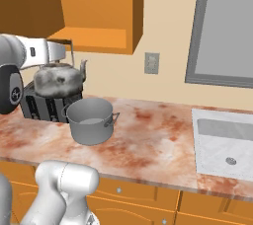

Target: Pick the kettle from the cabinet and place it on a stove burner. Then pick the pot from the counter and place it on another stove burner. Finally, turn both burners on.

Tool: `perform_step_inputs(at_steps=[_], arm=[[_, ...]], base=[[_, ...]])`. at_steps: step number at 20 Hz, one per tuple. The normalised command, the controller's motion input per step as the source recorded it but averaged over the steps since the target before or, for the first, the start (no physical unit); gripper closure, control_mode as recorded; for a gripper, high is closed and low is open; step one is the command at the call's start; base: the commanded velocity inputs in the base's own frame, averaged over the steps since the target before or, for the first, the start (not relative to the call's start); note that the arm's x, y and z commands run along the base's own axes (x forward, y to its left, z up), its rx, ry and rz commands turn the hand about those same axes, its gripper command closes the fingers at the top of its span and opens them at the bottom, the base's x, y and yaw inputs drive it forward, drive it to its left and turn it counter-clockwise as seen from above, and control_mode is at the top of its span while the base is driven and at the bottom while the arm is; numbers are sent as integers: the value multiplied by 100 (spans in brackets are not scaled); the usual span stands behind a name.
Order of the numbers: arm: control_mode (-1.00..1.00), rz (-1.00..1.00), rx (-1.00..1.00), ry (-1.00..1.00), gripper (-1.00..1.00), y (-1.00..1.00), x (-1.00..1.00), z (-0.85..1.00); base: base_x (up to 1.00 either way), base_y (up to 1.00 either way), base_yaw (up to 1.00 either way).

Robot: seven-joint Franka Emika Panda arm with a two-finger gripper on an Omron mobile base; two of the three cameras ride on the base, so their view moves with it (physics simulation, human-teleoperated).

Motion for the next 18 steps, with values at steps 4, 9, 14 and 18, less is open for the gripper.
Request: perform_step_inputs(at_steps=[4,9,14,18], arm=[[-100,0,0,7,100,-5,-11,-7],[-100,0,0,1,100,0,0,0],[-100,0,0,0,100,0,0,0],[-100,0,0,-7,100,0,-17,0]], base=[[0,0,0],[0,0,0],[0,0,0],[0,0,0]])
